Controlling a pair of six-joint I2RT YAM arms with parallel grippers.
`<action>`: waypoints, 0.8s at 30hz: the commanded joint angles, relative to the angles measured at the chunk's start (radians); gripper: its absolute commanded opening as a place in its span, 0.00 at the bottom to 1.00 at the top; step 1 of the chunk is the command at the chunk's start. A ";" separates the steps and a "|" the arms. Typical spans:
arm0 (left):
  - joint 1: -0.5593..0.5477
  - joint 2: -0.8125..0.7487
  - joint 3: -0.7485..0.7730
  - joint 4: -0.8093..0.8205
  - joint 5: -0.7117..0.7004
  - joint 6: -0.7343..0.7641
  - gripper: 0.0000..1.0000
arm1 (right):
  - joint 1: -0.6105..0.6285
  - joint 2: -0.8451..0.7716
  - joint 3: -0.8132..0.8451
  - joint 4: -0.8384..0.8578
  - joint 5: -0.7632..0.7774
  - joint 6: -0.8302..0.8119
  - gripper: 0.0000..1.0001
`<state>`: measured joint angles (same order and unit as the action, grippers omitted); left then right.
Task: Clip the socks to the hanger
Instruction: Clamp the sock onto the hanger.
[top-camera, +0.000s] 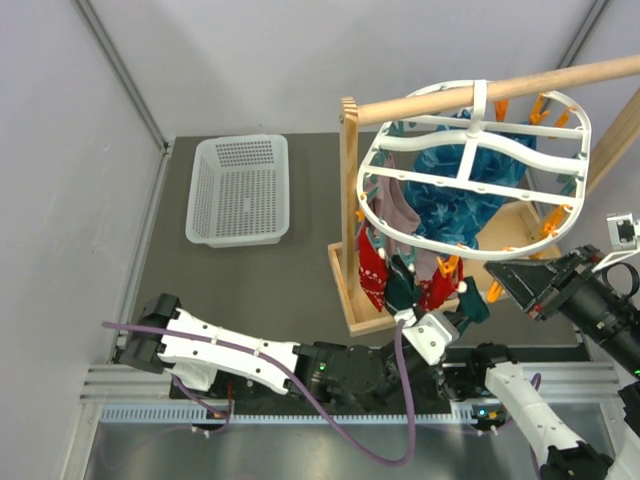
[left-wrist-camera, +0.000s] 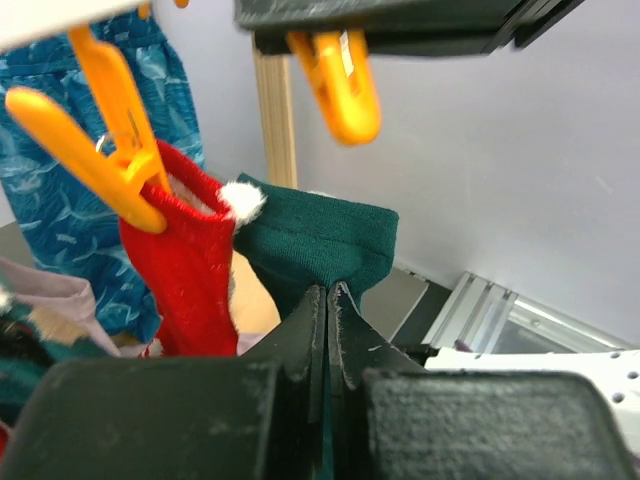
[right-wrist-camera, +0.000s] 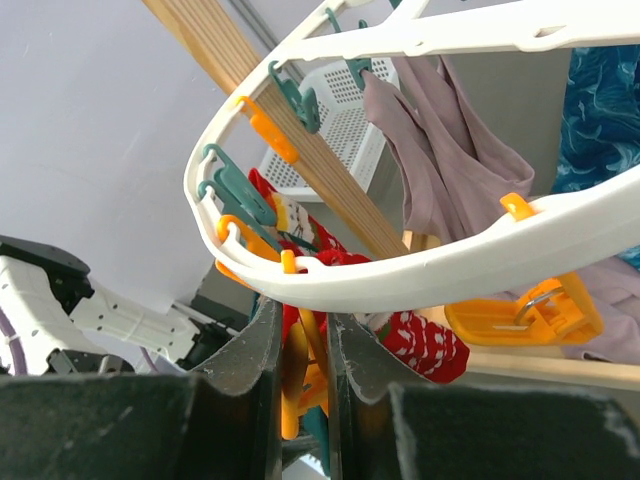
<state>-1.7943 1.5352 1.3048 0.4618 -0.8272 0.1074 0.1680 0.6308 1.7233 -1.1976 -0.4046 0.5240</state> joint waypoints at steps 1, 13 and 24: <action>-0.004 0.014 0.073 0.032 0.033 0.015 0.00 | 0.007 0.009 -0.024 0.009 -0.003 0.004 0.00; -0.002 0.014 0.079 0.072 0.030 0.029 0.00 | 0.007 -0.019 -0.079 0.023 -0.014 0.011 0.00; -0.004 0.060 0.137 0.075 0.019 0.061 0.00 | 0.008 -0.026 -0.082 0.016 -0.019 0.011 0.00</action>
<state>-1.7943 1.5867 1.3842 0.4721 -0.8040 0.1432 0.1680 0.6151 1.6493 -1.1912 -0.4164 0.5247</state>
